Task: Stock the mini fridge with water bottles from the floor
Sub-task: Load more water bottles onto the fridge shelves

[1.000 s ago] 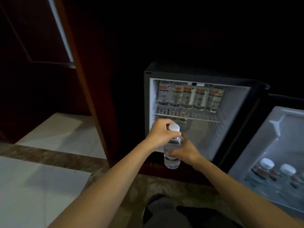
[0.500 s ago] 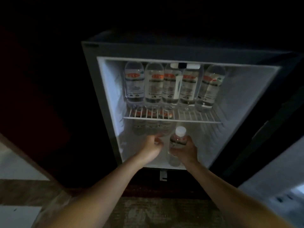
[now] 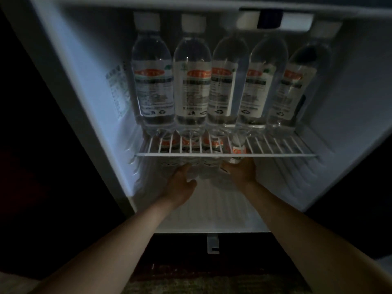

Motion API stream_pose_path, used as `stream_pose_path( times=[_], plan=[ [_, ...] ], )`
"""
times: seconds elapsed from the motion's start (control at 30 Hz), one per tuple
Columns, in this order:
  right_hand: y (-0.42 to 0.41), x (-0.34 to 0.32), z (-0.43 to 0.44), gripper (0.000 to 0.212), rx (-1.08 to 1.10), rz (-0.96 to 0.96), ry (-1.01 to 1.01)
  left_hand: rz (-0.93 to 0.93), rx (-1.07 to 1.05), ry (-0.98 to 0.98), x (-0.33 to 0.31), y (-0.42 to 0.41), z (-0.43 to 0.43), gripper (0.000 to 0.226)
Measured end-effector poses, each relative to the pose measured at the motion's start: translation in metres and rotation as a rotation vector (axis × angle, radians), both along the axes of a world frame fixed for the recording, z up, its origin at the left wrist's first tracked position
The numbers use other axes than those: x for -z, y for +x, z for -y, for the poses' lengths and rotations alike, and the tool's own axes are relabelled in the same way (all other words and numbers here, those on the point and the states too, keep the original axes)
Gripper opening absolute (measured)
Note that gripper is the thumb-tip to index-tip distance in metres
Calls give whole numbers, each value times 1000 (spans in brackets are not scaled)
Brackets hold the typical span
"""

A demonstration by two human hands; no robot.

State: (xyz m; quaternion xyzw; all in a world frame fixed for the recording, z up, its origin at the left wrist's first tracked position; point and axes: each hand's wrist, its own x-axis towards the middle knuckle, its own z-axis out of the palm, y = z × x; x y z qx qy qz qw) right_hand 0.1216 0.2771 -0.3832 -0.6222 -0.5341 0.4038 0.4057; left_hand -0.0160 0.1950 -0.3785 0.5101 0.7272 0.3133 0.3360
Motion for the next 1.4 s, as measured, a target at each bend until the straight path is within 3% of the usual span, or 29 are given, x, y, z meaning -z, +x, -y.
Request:
stream_pose_path(
  times=[0.37, 0.47, 0.57, 0.63, 0.8, 0.9, 1.0, 1.17, 1.3, 1.4],
  plan=[
    [0, 17, -31, 69, -97, -104, -15, -59, 41, 161, 10, -7, -13, 55],
    [4, 23, -31, 74, -89, -3, -94, -70, 34, 159, 1, -7, -11, 55],
    [6, 12, -10, 92, -21, 74, -288, -85, 11, 79, -12, -3, 3, 59],
    [6, -1, 16, 99, -35, 219, -365, -92, -13, 36, -26, 0, 24, 53],
    [2, -56, 107, 52, -320, 333, -258, -21, -172, -66, -78, -4, 113, 28],
    [-8, -111, 172, 11, -479, 368, -155, 35, -304, -67, -124, -20, 180, 24],
    [-18, -177, 245, 12, -678, 368, -72, 78, -425, -18, -167, -33, 261, 16],
    [-32, -252, 378, 17, -920, 264, 78, 110, -640, 130, -218, -30, 403, 29],
    [-45, -264, 485, 17, -1021, 231, 190, 93, -800, 171, -235, -19, 516, 23],
    [-51, -247, 573, 14, -1174, 223, 139, 68, -932, 113, -219, -11, 608, 19]
  ],
)
